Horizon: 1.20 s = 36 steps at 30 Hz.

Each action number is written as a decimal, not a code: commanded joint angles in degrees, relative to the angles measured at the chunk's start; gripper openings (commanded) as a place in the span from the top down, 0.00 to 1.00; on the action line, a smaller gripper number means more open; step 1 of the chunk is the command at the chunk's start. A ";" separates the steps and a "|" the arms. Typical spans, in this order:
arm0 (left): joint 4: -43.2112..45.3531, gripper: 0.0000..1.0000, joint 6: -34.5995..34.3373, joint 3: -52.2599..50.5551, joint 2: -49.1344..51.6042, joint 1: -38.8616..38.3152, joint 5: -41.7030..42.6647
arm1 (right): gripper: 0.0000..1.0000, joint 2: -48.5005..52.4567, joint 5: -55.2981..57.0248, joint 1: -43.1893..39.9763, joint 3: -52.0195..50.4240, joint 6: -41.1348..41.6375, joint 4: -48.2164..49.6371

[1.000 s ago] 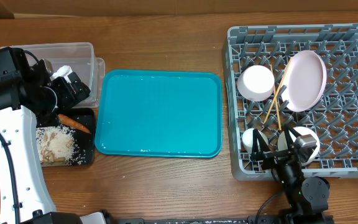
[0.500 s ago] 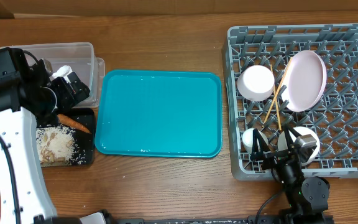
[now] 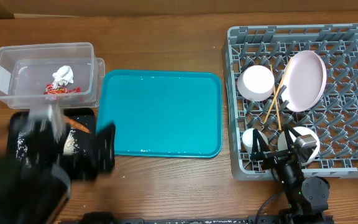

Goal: Sort waste into correct bins and load items into the dishwasher

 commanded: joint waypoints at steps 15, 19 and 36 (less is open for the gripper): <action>-0.35 0.00 4.02 -25.14 -33.57 -1.66 -7.08 | 0.00 -0.57 0.55 -0.20 -0.61 0.24 0.15; 9.35 0.00 3.19 -37.77 -38.36 -1.66 -7.02 | 0.00 -0.57 0.55 -0.20 -0.61 0.24 0.15; 61.16 0.00 2.32 -74.82 -41.55 -1.66 -2.27 | 0.00 -0.57 0.55 -0.20 -0.61 0.24 0.15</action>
